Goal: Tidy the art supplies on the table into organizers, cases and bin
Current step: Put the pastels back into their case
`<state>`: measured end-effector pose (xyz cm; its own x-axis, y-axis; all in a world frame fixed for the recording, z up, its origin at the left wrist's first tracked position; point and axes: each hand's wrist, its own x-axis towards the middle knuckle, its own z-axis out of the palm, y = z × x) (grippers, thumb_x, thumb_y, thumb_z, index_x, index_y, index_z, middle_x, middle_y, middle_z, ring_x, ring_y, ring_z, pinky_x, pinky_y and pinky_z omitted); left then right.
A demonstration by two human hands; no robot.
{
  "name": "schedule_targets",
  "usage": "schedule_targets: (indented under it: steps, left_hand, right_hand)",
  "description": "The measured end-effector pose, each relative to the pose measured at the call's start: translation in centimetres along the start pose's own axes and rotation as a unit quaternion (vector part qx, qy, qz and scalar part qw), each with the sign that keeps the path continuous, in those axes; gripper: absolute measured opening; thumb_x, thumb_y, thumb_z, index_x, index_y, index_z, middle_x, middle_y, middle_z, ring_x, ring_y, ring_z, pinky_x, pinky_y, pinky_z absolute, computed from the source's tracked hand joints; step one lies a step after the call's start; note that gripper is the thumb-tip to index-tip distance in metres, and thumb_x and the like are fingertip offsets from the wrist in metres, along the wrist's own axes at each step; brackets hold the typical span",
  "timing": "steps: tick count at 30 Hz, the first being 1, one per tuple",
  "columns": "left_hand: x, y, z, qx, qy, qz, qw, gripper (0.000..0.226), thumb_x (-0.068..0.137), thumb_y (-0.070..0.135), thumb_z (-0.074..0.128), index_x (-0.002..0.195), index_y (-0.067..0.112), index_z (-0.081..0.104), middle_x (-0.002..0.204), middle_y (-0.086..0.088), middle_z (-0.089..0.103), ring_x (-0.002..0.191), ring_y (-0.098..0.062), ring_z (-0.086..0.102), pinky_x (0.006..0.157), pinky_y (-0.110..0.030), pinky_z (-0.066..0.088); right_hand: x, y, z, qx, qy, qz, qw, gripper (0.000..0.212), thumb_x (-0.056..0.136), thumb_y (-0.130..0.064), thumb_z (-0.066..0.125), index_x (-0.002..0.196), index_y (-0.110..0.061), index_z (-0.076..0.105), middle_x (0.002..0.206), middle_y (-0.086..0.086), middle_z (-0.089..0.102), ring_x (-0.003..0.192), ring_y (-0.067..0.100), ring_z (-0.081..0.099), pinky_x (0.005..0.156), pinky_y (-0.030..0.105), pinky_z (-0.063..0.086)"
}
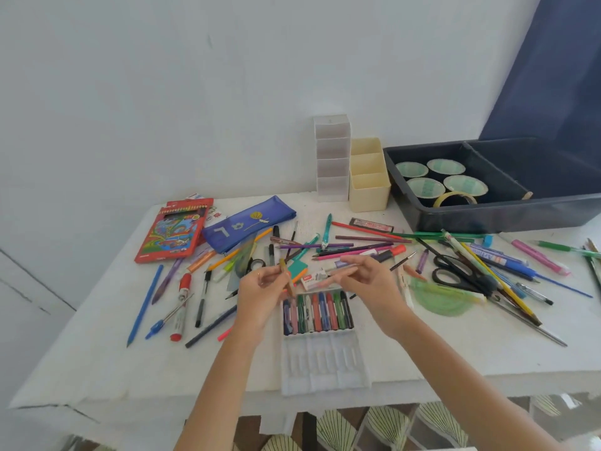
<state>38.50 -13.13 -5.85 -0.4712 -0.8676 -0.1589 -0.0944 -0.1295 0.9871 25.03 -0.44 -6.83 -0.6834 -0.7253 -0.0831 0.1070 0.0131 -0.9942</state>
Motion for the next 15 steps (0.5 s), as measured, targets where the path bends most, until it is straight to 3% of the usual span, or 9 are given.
schedule_targets:
  steps: [4, 10, 15]
  left_hand:
    - [-0.8, -0.3, -2.1, 0.012, 0.003, -0.009, 1.0, 0.015, 0.085, 0.003, 0.065, 0.1, 0.005, 0.066, 0.087, -0.01, 0.068, 0.071, -0.015, 0.066, 0.056, -0.018, 0.055]
    - [-2.6, -0.9, -3.5, 0.036, -0.038, -0.038, 0.998, 0.013, 0.082, 0.004, 0.068, 0.094, 0.007, 0.065, 0.094, -0.017, 0.069, 0.08, -0.022, 0.069, 0.061, -0.025, 0.058]
    - [-4.7, -2.2, -4.2, 0.051, -0.093, -0.053, 0.993, 0.03, 0.08, 0.003, 0.071, 0.108, 0.009, 0.061, 0.086, -0.015, 0.065, 0.077, -0.021, 0.068, 0.066, -0.031, 0.059]
  right_hand:
    - [-1.0, 0.2, 2.1, 0.039, -0.002, -0.003, 0.999, 0.026, 0.085, -0.001, 0.064, 0.106, -0.011, 0.053, 0.087, 0.008, 0.074, 0.091, 0.018, 0.069, 0.085, 0.029, 0.051]
    - [-3.2, 0.5, 3.6, 0.023, -0.04, 0.032, 0.998, 0.028, 0.084, -0.007, 0.066, 0.111, -0.007, 0.055, 0.085, 0.013, 0.073, 0.079, 0.026, 0.07, 0.073, 0.03, 0.056]
    - [-5.5, 1.9, 4.4, -0.05, -0.085, 0.031, 0.995, 0.031, 0.078, -0.005, 0.073, 0.108, -0.009, 0.062, 0.078, 0.013, 0.073, 0.077, 0.027, 0.071, 0.076, 0.036, 0.058]
